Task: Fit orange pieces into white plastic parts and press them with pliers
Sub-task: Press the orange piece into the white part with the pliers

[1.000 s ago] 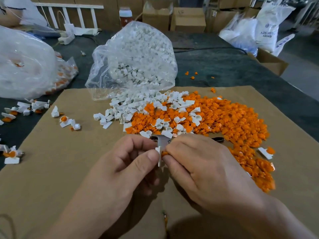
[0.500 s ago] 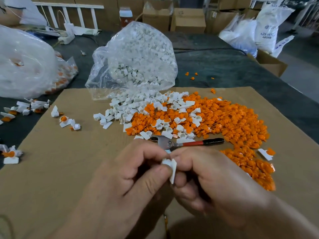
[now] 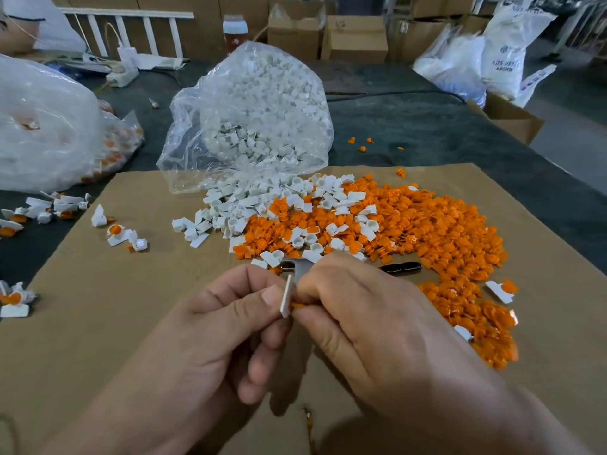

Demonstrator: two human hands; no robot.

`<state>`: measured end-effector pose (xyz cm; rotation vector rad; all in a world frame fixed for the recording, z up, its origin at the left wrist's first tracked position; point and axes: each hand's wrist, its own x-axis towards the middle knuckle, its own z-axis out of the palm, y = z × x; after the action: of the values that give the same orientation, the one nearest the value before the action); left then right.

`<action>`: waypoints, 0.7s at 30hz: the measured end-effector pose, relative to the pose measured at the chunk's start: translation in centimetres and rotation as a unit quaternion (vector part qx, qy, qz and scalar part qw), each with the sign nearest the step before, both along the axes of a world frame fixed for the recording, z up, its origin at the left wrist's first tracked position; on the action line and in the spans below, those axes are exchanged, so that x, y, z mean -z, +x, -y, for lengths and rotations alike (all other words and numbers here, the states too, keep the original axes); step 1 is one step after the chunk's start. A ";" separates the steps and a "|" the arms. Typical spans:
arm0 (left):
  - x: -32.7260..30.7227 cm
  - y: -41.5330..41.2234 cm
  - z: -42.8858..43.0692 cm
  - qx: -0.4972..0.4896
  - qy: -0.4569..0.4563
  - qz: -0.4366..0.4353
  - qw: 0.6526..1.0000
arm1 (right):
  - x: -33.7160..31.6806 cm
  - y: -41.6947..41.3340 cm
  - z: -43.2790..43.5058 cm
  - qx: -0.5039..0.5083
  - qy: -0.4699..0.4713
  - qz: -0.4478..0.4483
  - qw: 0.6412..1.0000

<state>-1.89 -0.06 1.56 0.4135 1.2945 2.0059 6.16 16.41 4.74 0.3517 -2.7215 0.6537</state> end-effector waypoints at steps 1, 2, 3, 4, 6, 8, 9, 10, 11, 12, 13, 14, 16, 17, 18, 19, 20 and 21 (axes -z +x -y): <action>0.1 -0.1 0.0 0.003 0.002 -0.009 1.000 | 0.0 0.1 0.1 0.003 0.007 -0.005 1.000; 0.3 -0.2 -0.1 0.002 -0.001 -0.031 1.000 | 0.1 0.1 0.2 0.007 -0.002 -0.007 1.000; 0.5 -0.3 -0.1 -0.001 -0.009 -0.069 0.998 | 0.3 0.3 0.4 0.016 -0.024 -0.002 1.000; 0.8 -0.3 -0.1 -0.009 -0.022 -0.118 0.993 | 0.5 0.3 0.6 0.030 -0.059 0.014 0.998; 1.7 -0.4 0.2 -0.050 -0.055 -0.256 0.964 | 0.6 0.4 0.8 0.073 -0.192 0.090 0.974; 2.4 -0.2 0.4 -0.090 -0.094 -0.371 0.920 | 0.6 0.3 0.8 0.096 -0.382 0.240 0.887; 2.4 -0.1 0.4 -0.094 -0.102 -0.384 0.913 | 0.3 0.3 0.7 0.090 -0.440 0.290 0.845; 2.2 0.0 0.3 -0.092 -0.100 -0.361 0.922 | 0.1 0.4 0.6 0.077 -0.458 0.303 0.832; 2.0 0.0 0.3 -0.077 -0.088 -0.311 0.943 | 0.3 0.5 0.4 0.059 -0.431 0.288 0.853; 1.7 -0.1 0.2 -0.060 -0.079 -0.257 0.961 | 0.5 0.4 0.3 0.050 -0.366 0.245 0.896; 1.5 -0.2 0.1 -0.041 -0.067 -0.215 0.974 | 0.6 0.3 0.2 0.053 -0.295 0.191 0.935; 1.3 -0.2 0.0 -0.026 -0.055 -0.183 0.981 | 0.8 0.3 0.2 0.055 -0.227 0.144 0.962; 1.1 -0.1 -0.3 -0.022 -0.040 -0.133 0.990 | 0.8 0.2 0.1 0.066 -0.155 0.082 0.982; 1.0 0.0 -0.5 -0.038 -0.032 -0.111 0.993 | 0.7 0.1 -0.2 0.078 -0.128 0.070 0.986; 1.2 -0.2 -0.5 -0.062 -0.025 -0.081 0.995 | 0.5 0.1 -0.5 0.093 -0.099 0.068 0.988; 1.6 -0.8 -0.3 -0.073 -0.011 -0.047 0.996 | 0.4 0.1 -0.8 0.109 -0.074 0.075 0.988; 2.0 -1.7 0.1 -0.085 0.004 -0.023 0.996 | 0.3 0.2 -1.3 0.125 -0.050 0.080 0.988; 2.3 -2.6 0.7 -0.083 0.015 -0.016 0.996 | 0.2 0.4 -1.7 0.134 -0.025 0.081 0.987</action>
<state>-4.50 -0.72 -0.78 0.3648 1.3586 2.1660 6.56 18.08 4.59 -0.0849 -2.8268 0.6987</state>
